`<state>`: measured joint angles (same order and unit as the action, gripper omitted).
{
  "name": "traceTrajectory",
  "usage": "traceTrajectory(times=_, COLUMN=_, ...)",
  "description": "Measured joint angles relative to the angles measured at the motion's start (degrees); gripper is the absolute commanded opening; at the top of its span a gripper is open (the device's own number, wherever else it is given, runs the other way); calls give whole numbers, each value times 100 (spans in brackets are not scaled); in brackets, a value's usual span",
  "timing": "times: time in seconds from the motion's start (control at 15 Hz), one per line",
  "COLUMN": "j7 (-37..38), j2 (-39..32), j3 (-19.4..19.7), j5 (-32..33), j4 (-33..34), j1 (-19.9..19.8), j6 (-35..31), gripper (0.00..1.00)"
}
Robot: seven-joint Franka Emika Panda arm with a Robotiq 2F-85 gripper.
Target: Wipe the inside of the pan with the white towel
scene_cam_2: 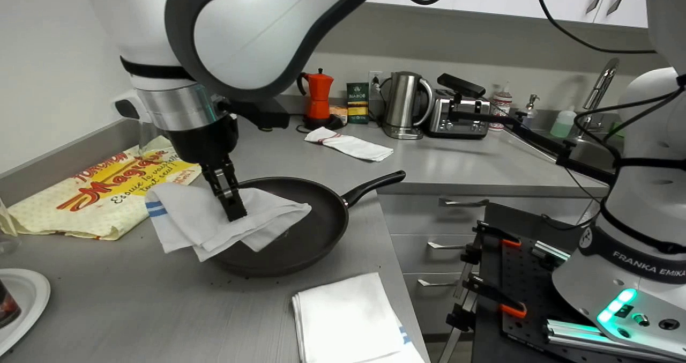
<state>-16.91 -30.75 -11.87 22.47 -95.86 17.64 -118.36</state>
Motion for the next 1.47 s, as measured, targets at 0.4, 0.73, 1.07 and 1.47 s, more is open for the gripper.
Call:
traceTrajectory(times=0.4, j7=0, j2=-236, j3=0, j5=-226, j4=-281, j1=-157, j6=-47, gripper=3)
traceTrajectory(times=0.73, j7=0, j2=-471, j3=0, j5=-290, j4=-385, j1=-203, j6=-100, gripper=3)
traceTrajectory(times=1.07, j7=-21, j2=-739, j3=17, j5=-304, j4=-393, j1=-388, j6=-209, gripper=3)
traceTrajectory(times=1.47, j7=-40, j2=-884, j3=31, j5=-353, j4=-367, j1=-579, j6=-260, gripper=3)
